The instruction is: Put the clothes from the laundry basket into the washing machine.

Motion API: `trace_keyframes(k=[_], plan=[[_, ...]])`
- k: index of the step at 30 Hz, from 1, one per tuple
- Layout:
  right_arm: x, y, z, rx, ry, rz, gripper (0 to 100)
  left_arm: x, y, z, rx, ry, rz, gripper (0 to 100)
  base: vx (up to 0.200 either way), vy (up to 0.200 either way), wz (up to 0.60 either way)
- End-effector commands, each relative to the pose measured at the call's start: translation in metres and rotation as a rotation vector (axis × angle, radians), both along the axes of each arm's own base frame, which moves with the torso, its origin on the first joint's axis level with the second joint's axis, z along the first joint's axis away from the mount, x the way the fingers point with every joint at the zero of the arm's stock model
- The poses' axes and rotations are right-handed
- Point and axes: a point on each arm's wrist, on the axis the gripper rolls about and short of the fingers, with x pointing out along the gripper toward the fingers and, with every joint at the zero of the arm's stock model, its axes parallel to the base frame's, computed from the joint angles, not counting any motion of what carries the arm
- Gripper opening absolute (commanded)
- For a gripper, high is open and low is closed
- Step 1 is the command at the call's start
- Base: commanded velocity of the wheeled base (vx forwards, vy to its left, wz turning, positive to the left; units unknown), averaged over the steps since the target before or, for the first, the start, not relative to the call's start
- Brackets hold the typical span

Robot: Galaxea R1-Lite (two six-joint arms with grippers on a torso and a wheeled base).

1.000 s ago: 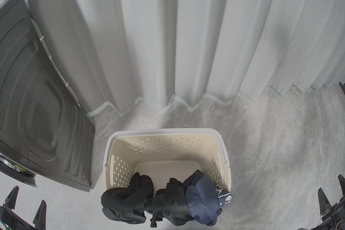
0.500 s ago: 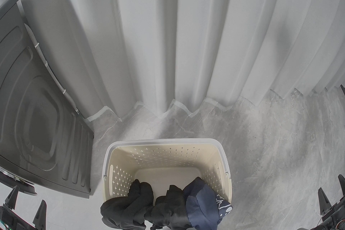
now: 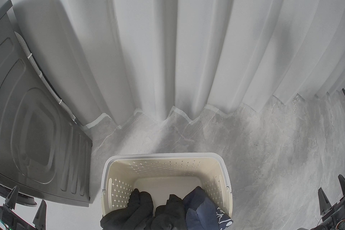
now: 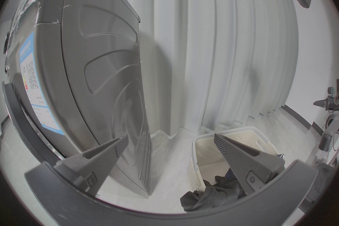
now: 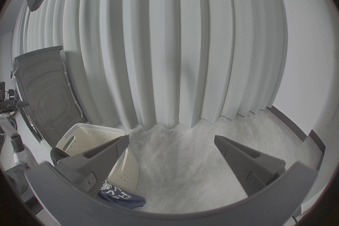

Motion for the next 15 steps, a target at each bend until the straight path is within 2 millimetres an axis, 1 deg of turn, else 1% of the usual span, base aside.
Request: trace_keyframes(k=[1,6,15], plan=[[0.001,0.0,-0.005,0.0,0.013,0.001,100,0.0004,0.0,-0.0052,-0.001,0.006,0.0,100,0.2,0.0,0.0],[0.001,0.0,-0.005,0.0,0.013,0.001,100,0.0004,0.0,-0.0052,0.0,0.006,0.0,100,0.2,0.0,0.0],[0.001,0.0,-0.005,0.0,0.013,0.001,100,0.0004,0.0,-0.0052,0.0,0.006,0.0,100,0.0,0.0,0.0]])
